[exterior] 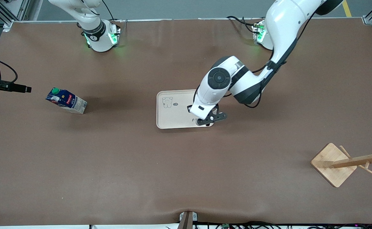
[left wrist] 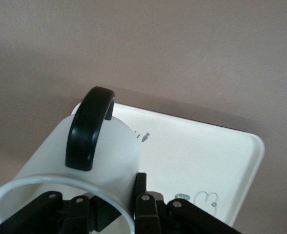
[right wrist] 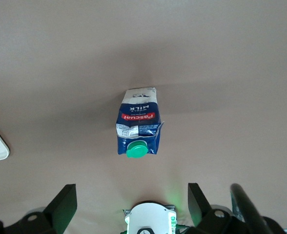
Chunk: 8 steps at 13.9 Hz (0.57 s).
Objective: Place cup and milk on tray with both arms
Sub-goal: 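Carry the mug to the tray while the right gripper reaches the milk, then lower the mug onto the tray while the right gripper grasps the milk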
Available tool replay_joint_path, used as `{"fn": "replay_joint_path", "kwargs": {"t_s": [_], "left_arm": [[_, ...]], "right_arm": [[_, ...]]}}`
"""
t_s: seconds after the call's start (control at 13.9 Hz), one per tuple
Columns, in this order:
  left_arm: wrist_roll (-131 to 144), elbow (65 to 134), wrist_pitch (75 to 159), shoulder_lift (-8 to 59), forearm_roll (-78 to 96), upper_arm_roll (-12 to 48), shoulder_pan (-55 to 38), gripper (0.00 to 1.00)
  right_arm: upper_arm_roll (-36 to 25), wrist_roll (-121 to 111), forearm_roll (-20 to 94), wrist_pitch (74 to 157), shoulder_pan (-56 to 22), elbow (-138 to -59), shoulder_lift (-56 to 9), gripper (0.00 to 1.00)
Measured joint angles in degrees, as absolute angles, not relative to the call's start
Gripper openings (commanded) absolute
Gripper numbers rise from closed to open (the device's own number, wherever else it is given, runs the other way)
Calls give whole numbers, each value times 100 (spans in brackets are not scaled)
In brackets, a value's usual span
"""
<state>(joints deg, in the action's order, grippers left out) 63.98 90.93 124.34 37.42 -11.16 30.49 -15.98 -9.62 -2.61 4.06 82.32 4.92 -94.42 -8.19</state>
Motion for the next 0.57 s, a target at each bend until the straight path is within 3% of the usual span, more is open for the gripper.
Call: {"fn": "replay_joint_path", "kwargs": {"t_s": [0.22,0.57], "left_arm": [[6766,8985,12427,3962,-1116,2701,-2111,0],[7028,8959,12339,4081,-874,2667,-2226,0]], "right_arm": [[-937,-261,429,8952,475,-10026,-750,100],[-934,-262,431,10285,475,-11532,-155,100]]}}
